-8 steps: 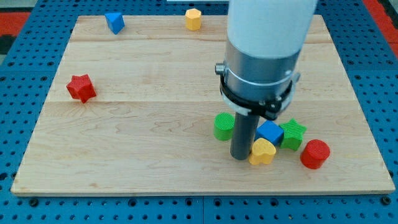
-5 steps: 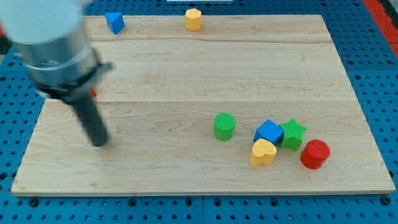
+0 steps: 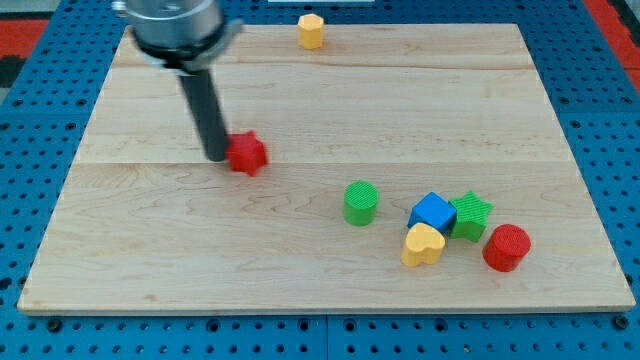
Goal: Place red star on top of blue cube
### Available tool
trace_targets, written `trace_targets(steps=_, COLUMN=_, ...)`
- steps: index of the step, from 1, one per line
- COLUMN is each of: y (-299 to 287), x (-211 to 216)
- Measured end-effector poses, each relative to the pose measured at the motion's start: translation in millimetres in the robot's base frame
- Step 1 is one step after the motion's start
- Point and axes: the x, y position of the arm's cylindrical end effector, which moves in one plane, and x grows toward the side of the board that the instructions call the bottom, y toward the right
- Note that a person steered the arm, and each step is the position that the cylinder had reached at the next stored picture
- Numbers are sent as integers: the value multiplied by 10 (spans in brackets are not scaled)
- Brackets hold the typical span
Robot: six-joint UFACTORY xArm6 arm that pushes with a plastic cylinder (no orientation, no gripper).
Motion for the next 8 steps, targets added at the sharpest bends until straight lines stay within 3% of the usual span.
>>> trace_targets(steps=2, y=1142, x=-104)
trace_targets(steps=3, y=1668, x=120)
trace_targets(steps=4, y=1978, x=74)
trace_targets(steps=6, y=2425, x=-1289)
trace_targets(steps=7, y=2315, x=-2017)
trace_targets(steps=8, y=2149, x=-2398)
